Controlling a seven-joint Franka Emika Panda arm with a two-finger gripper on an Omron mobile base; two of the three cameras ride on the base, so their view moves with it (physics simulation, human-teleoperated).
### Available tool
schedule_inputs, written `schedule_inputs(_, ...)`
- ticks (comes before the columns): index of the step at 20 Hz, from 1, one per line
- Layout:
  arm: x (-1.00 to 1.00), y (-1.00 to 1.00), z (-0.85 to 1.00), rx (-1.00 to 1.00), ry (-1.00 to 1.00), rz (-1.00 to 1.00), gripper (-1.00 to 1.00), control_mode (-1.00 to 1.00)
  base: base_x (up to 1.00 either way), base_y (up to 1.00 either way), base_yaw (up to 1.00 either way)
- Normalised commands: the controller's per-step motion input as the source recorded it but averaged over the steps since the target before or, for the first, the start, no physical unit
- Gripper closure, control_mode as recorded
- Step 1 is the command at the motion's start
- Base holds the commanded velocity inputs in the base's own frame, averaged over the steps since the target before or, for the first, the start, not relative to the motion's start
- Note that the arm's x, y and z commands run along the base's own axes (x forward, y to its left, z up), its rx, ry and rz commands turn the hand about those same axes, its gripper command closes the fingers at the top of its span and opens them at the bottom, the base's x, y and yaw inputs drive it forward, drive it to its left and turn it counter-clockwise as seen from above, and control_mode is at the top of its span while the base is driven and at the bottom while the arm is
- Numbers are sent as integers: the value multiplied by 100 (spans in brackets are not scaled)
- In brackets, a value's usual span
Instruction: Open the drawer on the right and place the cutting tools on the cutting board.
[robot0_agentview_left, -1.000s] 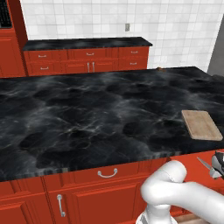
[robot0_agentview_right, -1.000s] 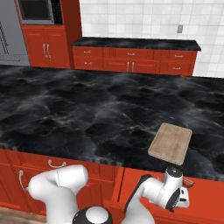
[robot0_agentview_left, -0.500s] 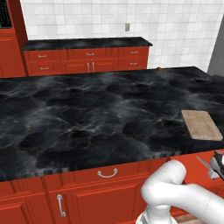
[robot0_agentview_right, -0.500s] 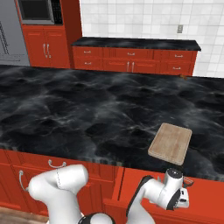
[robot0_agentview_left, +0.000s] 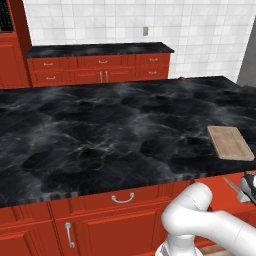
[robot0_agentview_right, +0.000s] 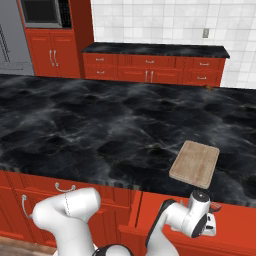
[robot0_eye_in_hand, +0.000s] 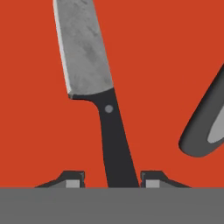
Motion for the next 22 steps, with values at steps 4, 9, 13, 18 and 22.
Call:
schedule_inputs(4, 0, 0, -1, 0, 1, 0, 100, -100, 0, 0, 0)
schedule_inputs(9, 0, 0, 3, 0, 1, 0, 100, -100, 0, 0, 0)
schedule_inputs(13, -3, 0, 40, 1, 0, 0, 100, -100, 0, 0, 0)
schedule_inputs(18, -1, 0, 49, 4, 0, 0, 100, -100, 0, 0, 0)
schedule_inputs(22, -3, 0, 47, 5, 0, 0, 100, -100, 0, 0, 0)
